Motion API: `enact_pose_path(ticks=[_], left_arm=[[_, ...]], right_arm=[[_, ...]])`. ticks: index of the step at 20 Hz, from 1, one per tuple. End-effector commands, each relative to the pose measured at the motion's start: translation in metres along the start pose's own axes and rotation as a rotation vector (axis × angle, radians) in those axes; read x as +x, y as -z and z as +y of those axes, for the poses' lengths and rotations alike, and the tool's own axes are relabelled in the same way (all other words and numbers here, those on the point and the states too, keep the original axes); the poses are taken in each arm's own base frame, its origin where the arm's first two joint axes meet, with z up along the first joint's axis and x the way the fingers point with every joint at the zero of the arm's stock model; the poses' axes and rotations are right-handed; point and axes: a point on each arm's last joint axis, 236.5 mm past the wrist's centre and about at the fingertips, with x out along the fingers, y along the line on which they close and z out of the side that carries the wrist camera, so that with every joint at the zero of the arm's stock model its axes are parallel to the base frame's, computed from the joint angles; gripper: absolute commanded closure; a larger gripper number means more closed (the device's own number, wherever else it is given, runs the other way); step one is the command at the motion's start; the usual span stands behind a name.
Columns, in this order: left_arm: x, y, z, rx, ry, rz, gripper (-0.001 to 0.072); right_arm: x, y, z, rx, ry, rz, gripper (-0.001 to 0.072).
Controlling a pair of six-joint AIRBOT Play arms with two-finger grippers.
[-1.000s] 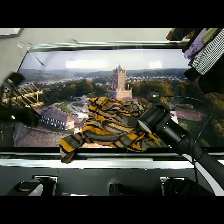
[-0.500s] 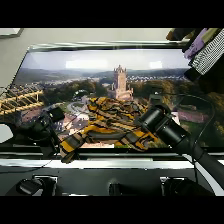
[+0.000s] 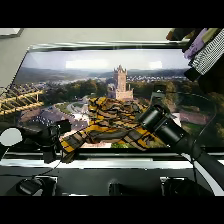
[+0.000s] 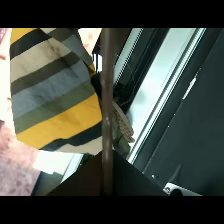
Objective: Fold the clothes and pants, and hang the long-sleeved shirts on hangers.
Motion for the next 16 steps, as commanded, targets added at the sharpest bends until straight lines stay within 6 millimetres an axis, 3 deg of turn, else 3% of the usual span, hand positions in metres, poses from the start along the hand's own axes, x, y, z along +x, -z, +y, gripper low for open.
enact_pose_path(ticks=[1,13,16], left_arm=[[0.004,-0.008,0.001,0.034,0.006,-0.029,0.0691],[0.028,-0.010,0.004,0.088,0.077,0.016,0.0691],[0.032,-0.010,0.005,0.083,0.092,0.030,0.0691]], right_arm=[[0.001,-0.002,0.004,0.004,-0.010,-0.008,0.0692],[0.000,0.003,0.004,0.012,-0.016,0.012,0.0691],[-0.007,0.001,0.018,0.015,-0.097,0.005,0.0692]])
